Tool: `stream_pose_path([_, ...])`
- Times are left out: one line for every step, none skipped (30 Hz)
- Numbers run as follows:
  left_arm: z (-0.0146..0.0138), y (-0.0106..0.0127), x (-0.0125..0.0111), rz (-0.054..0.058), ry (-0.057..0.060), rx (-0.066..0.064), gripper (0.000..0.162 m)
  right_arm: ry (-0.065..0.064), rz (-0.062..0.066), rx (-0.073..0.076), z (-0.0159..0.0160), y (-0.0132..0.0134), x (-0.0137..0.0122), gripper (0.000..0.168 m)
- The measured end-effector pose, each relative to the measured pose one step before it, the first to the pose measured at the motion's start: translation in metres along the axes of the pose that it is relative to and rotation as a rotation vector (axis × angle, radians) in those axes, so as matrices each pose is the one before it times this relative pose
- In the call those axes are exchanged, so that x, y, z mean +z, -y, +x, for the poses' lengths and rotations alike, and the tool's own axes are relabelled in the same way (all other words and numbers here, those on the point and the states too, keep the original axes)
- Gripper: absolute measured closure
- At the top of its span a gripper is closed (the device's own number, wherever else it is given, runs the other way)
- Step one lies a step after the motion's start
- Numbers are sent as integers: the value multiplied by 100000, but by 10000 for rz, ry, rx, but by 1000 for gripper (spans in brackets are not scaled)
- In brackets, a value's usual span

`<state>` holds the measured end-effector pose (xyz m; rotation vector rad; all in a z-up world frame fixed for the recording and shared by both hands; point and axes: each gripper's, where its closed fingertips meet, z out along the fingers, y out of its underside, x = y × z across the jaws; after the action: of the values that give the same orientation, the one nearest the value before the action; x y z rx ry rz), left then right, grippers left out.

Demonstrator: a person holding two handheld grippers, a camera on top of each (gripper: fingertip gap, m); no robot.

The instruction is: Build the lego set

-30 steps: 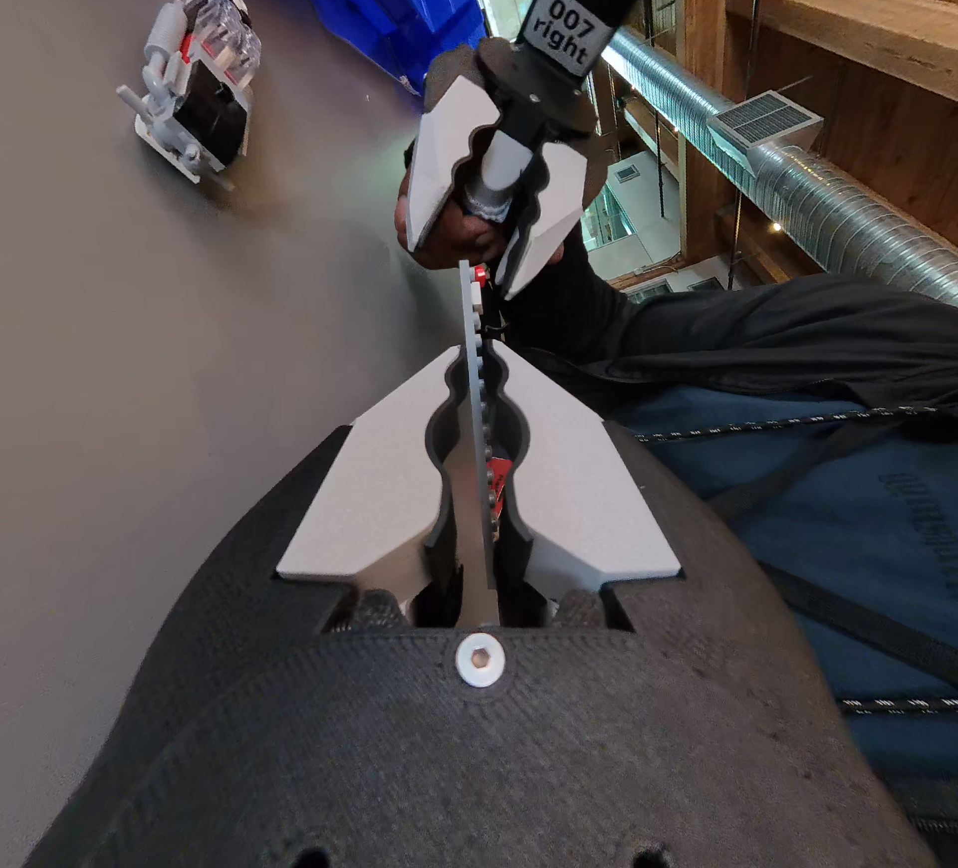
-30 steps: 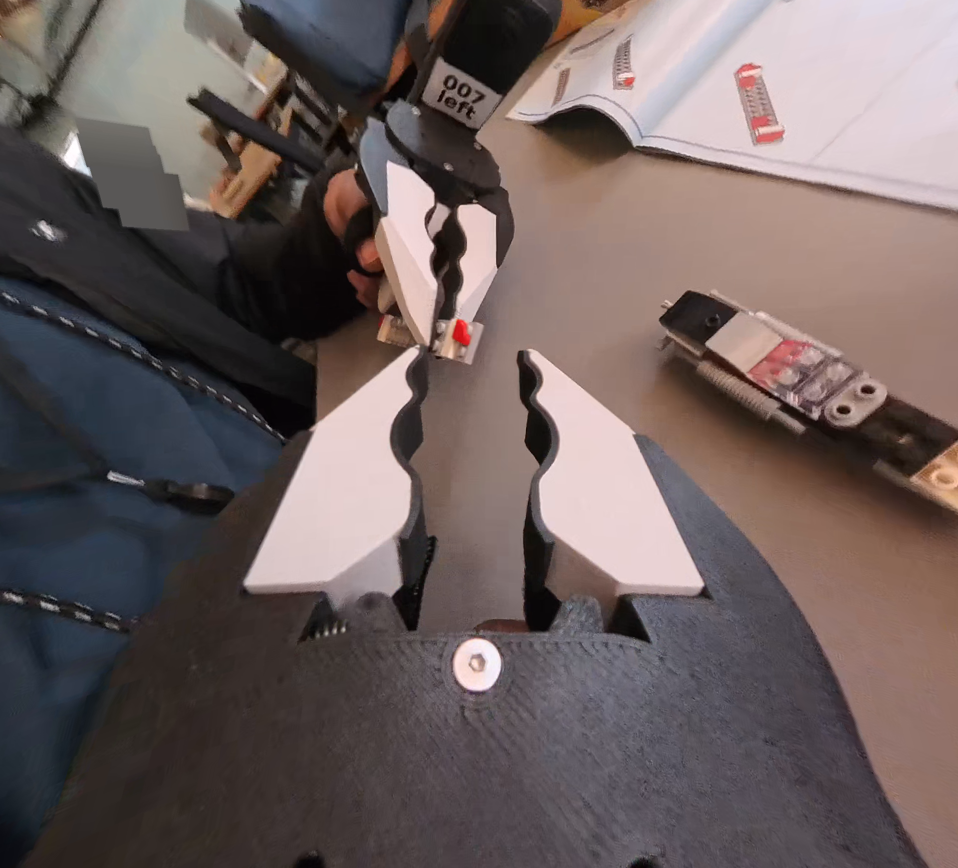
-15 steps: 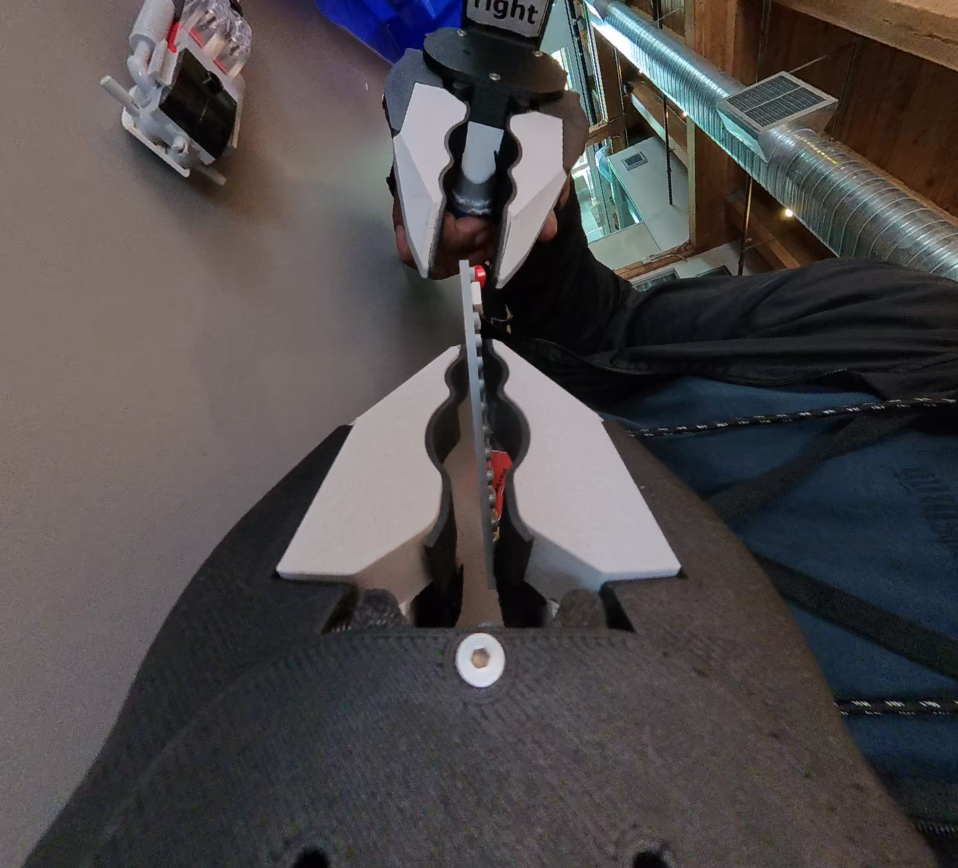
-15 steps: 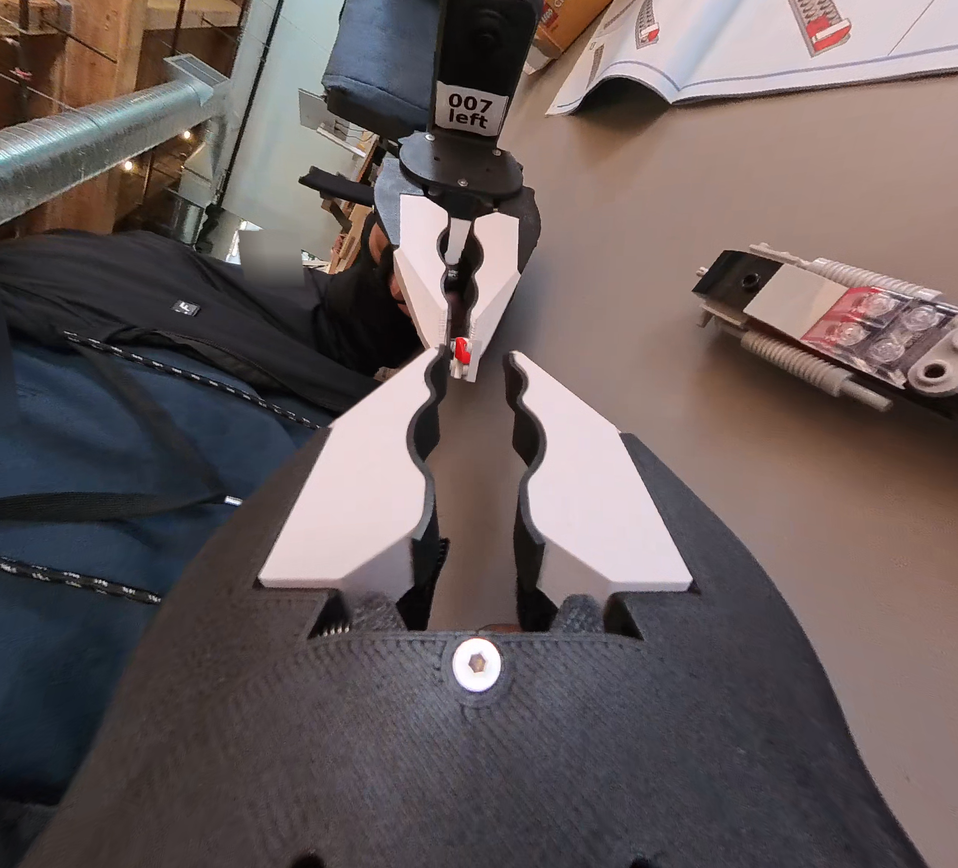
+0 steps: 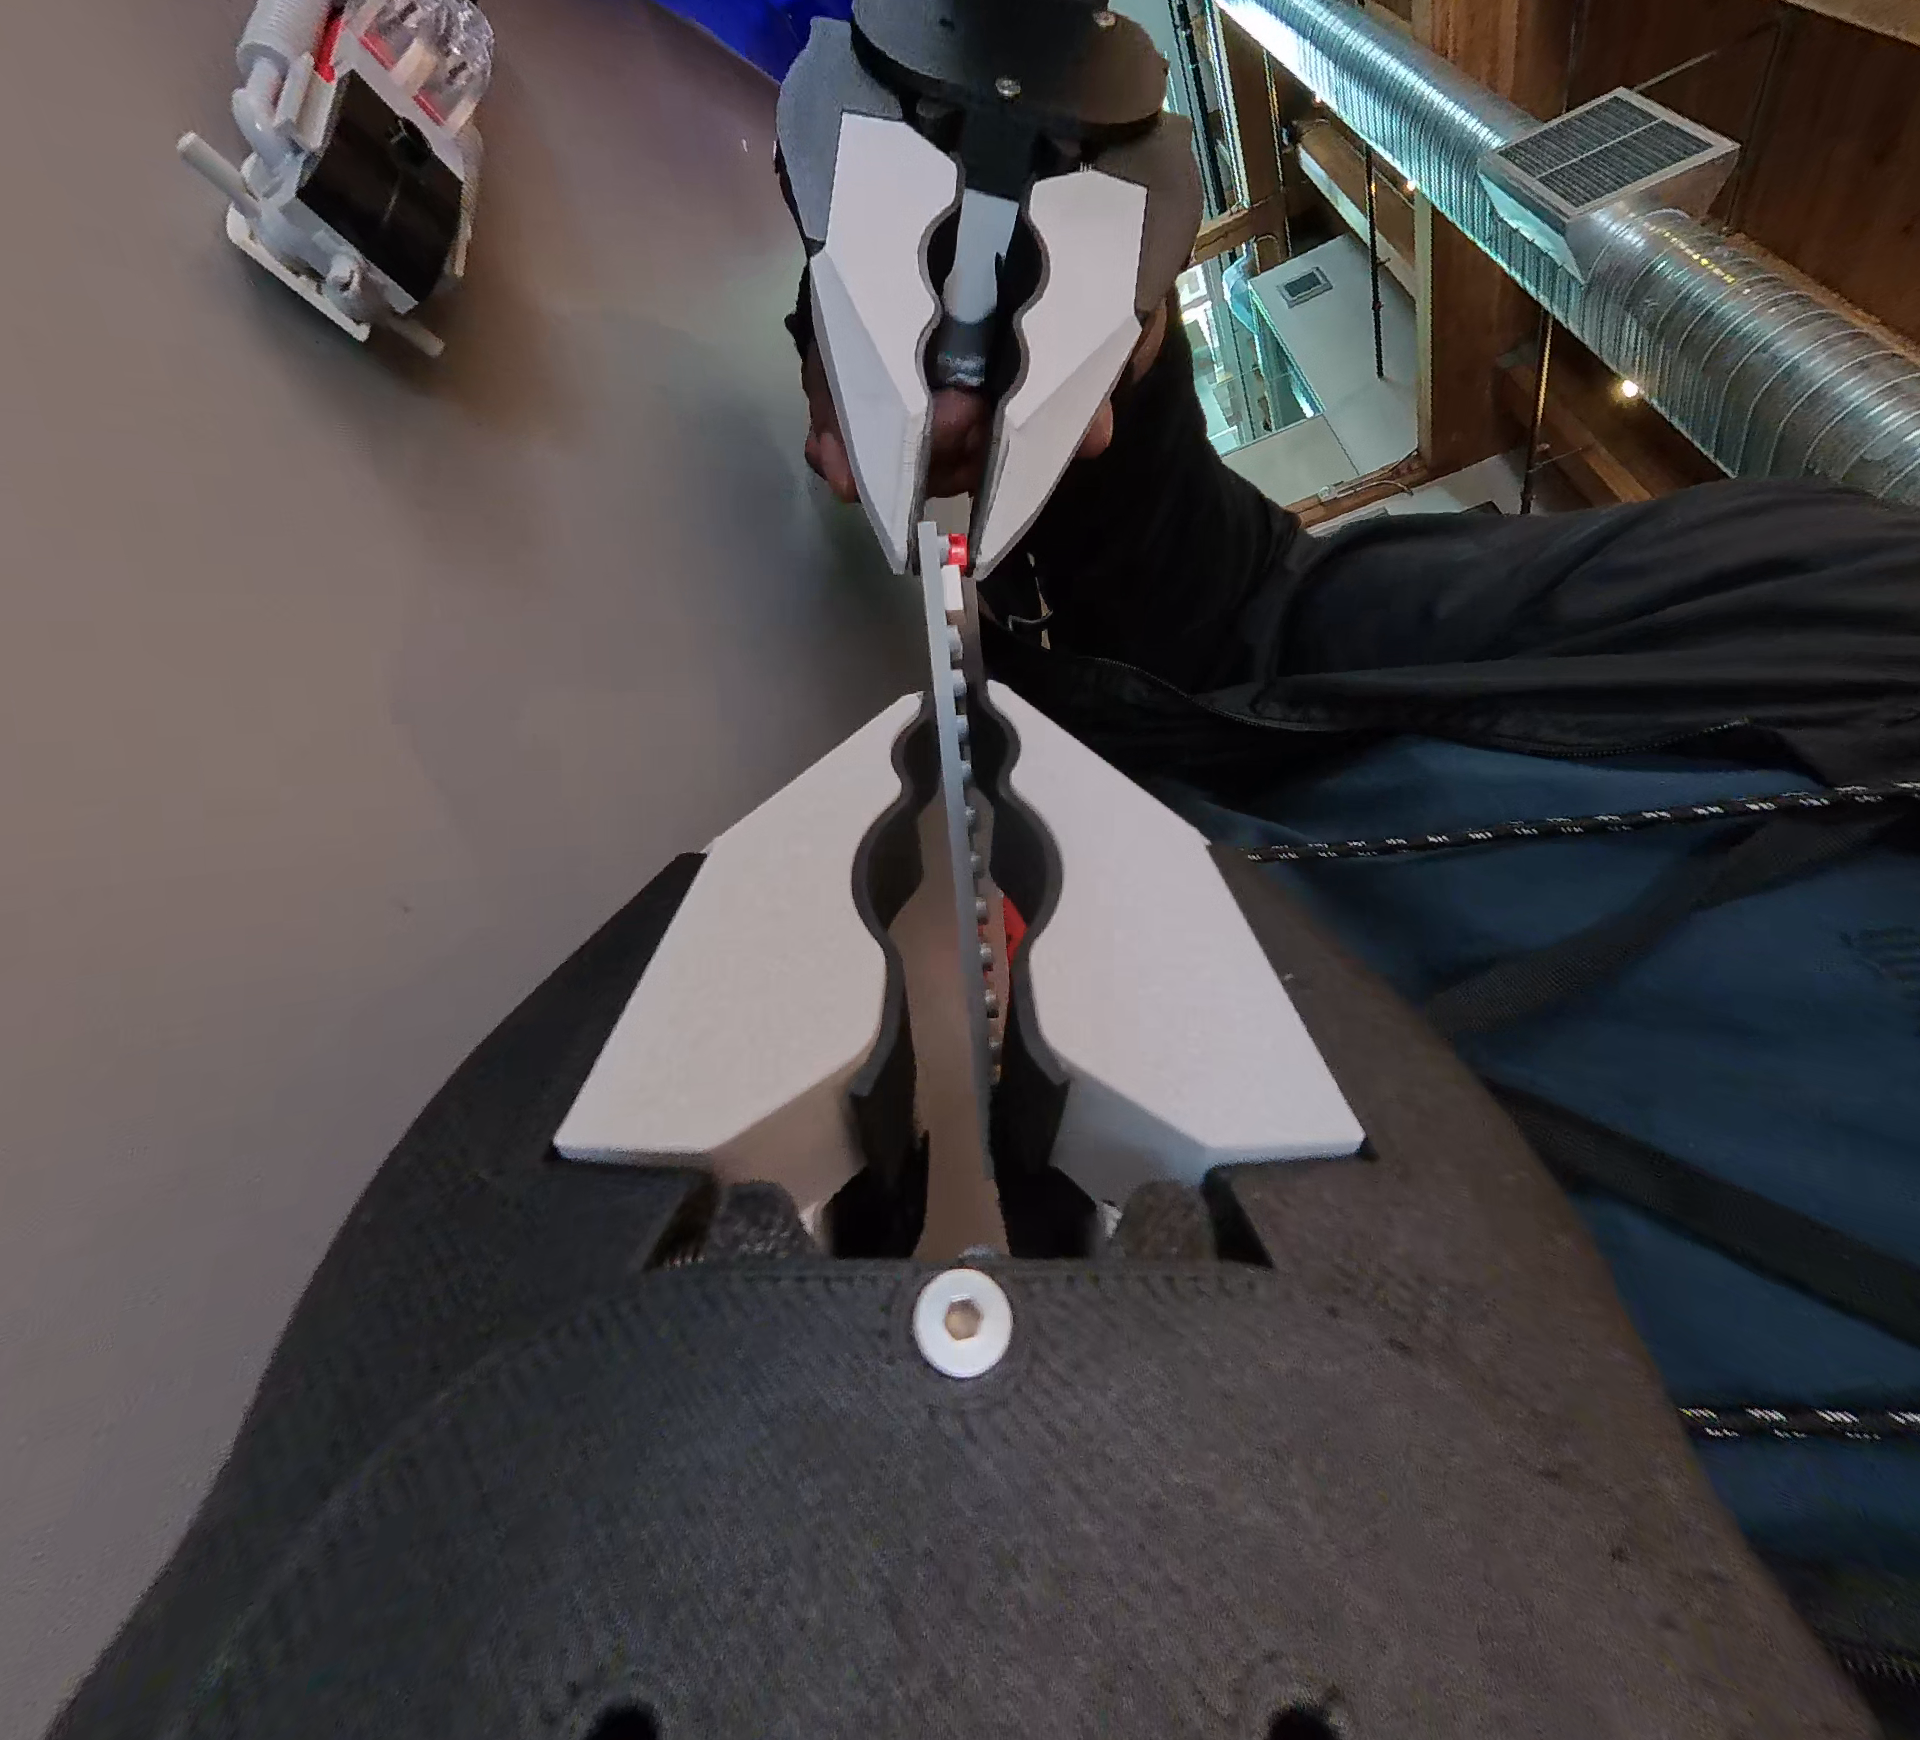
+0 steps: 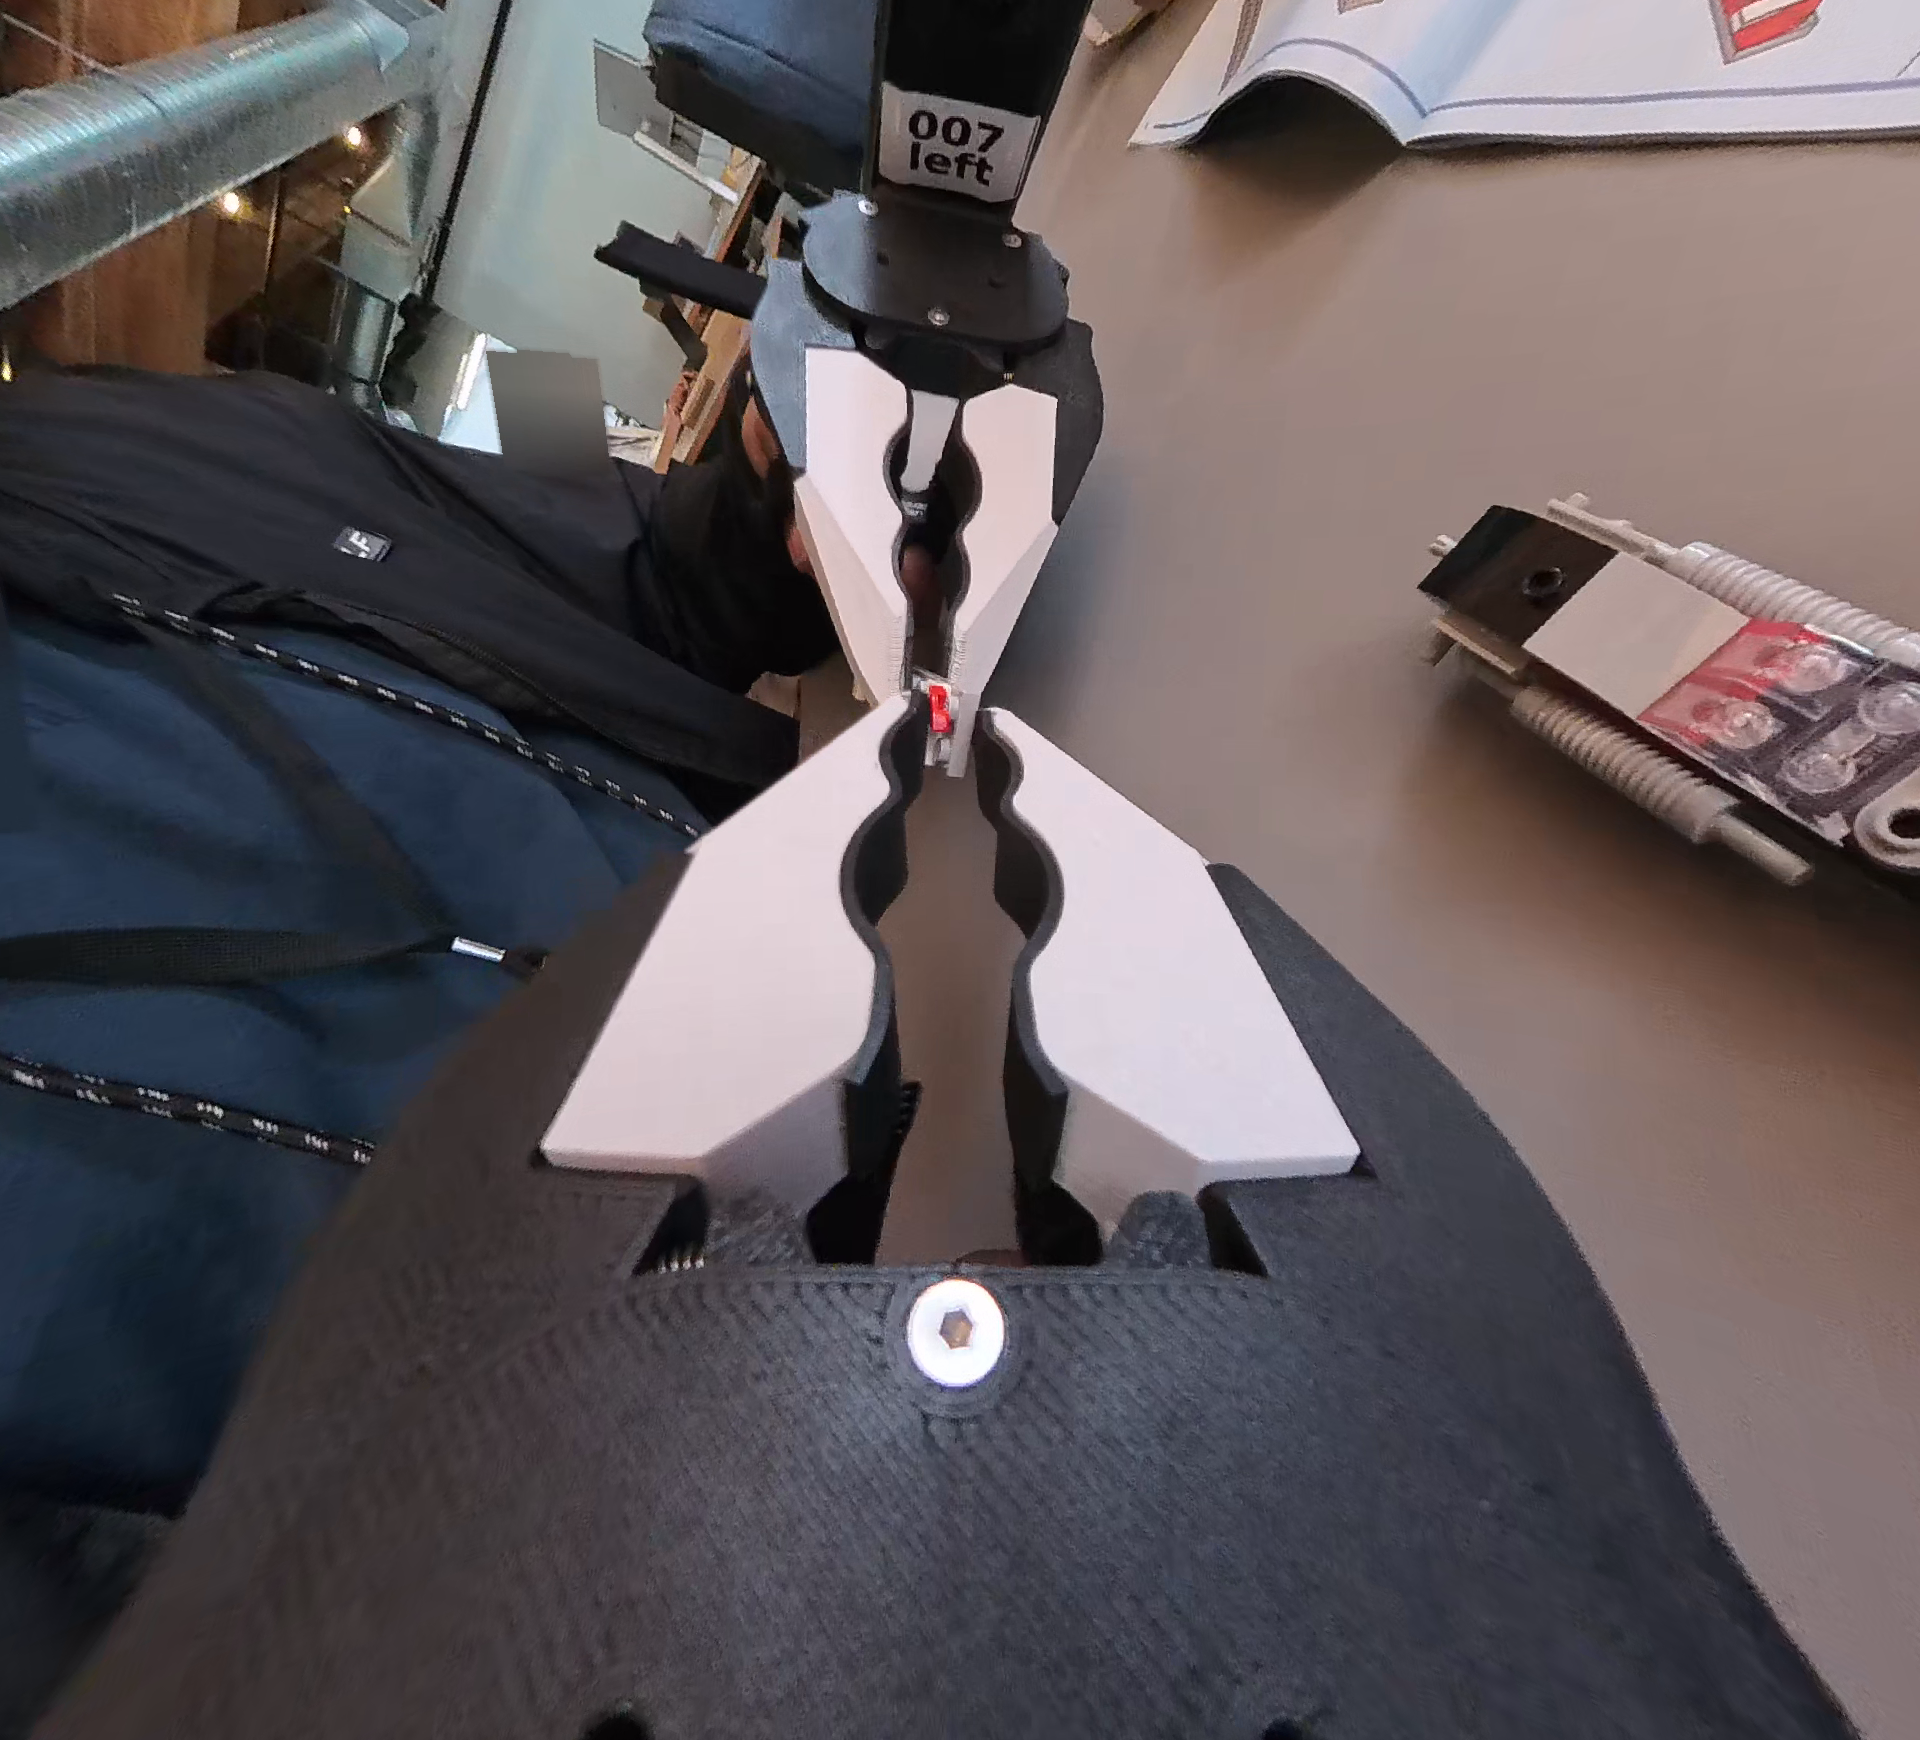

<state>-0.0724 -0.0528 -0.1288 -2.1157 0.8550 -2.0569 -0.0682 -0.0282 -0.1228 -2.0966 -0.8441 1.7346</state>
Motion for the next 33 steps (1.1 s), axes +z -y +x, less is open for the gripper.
stream_pose_path([4, -28, 6, -13, 2, 15, 156, -2, -57, -21, -38, -35, 46, 161])
stream_pose_path([-4, -27, 11, -18, 12, 18, 156, 18, -50, 15, -54, -56, 104, 161])
stream_pose_path([3, -17, 23, -14, 7, 18, 156, 32, -25, 14, -29, -23, 13, 161])
stream_pose_path([-1, -14, 13, -12, 4, 10, 156, 33, -13, 20, -38, -32, 8, 161])
stream_pose_path([1, -6, 1, -2, 6, 6, 156, 14, 7, 23, -5, -1, 1, 161])
stream_pose_path([-6, -10, -5, -7, 2, 4, 156, 13, 26, 14, -2, 3, 19, 161])
stream_pose_path([-14, -13, 13, -11, 16, 7, 156, 7, 9, 51, 12, -20, -10, 161])
stream_pose_path([-21, -25, 14, -14, 20, 14, 156, -7, 17, 43, 36, -9, -5, 161])
stream_pose_path([-7, -40, 22, -21, 12, 16, 156, 3, 9, 54, 9, -28, -9, 161])
stream_pose_path([-19, -20, 21, -16, 22, 19, 156, 0, -1, 81, 15, -42, -3, 161])
stream_pose_path([-25, -26, 18, -12, 29, 21, 156, -24, 12, 82, 45, 0, -12, 161])
stream_pose_path([-8, -31, 27, -24, 23, 21, 156, -30, 8, 89, 42, -10, -3, 161])
stream_pose_path([-8, -51, 20, -26, 19, 22, 156, -21, -18, 73, 28, -31, 15, 161])
stream_pose_path([4, -47, 22, -24, 10, 24, 156, -15, -20, 57, 2, -28, -2, 161])
stream_pose_path([18, -32, 19, -22, 3, 24, 156, 6, -30, 52, -20, -30, 0, 162])
stream_pose_path([14, -38, 19, -23, 1, 21, 156, 7, -41, 39, -12, -45, -8, 162])
stream_pose_path([26, -36, 24, -28, -2, 22, 156, 11, -50, 21, -24, -43, 0, 162])
stream_pose_path([28, -51, 20, -27, -8, 25, 156, 11, -57, -31, -46, -49, -2, 162])
stream_pose_path([39, -42, 28, -26, -10, 26, 156, 16, -56, -11, -35, -58, -6, 162])
stream_pose_path([31, -22, 20, -19, -2, 28, 156, 24, -44, 28, -36, -44, -13, 162])
stream_pose_path([-19, -20, 13, -14, 23, 19, 156, 8, -17, 55, 8, -24, -5, 162])
stream_pose_path([-43, -3, 2, 1, 25, -2, 157, 14, 11, 102, 27, 10, 2, 162])
stream_pose_path([-45, 12, -9, 6, 19, -13, 156, -2, 27, 133, 68, 19, 11, 162])
stream_pose_path([-44, 14, -8, 7, 20, -15, 156, 0, 45, 158, 75, 27, 12, 162])
stream_pose_path([-21, -16, -16, -8, 6, -12, 156, -16, 42, 106, 56, 17, 24, 162])
stream_pose_path([28, -28, 5, -22, -15, 8, 156, 2, -4, 9, -24, -39, 25, 162])
stream_pose_path([10, -44, 23, -22, -3, 10, 157, -1, -3, -44, -59, -21, 1, 162])
stream_pose_path([3, -50, 35, -31, 3, 8, 157, -41, -41, -61, -17, -92, -14, 162])
stream_pose_path([43, -68, 41, -42, -13, 18, 157, -12, -29, -28, -49, -80, 0, 162])
stream_pose_path([25, -81, 45, -52, -7, 20, 157, 14, -57, -9, -74, -129, -2, 162])
stream_pose_path([13, -53, 48, -32, 9, 19, 157, -3, -37, 32, -24, -114, 1, 162])
stream_pose_path([-13, 5, 10, 9, 12, 2, 157, 2, 33, 60, 3, -16, -16, 162])
stream_pose_path([-32, 76, -40, 46, 6, -41, 157, -8, 98, 63, 40, 78, -10, 162])
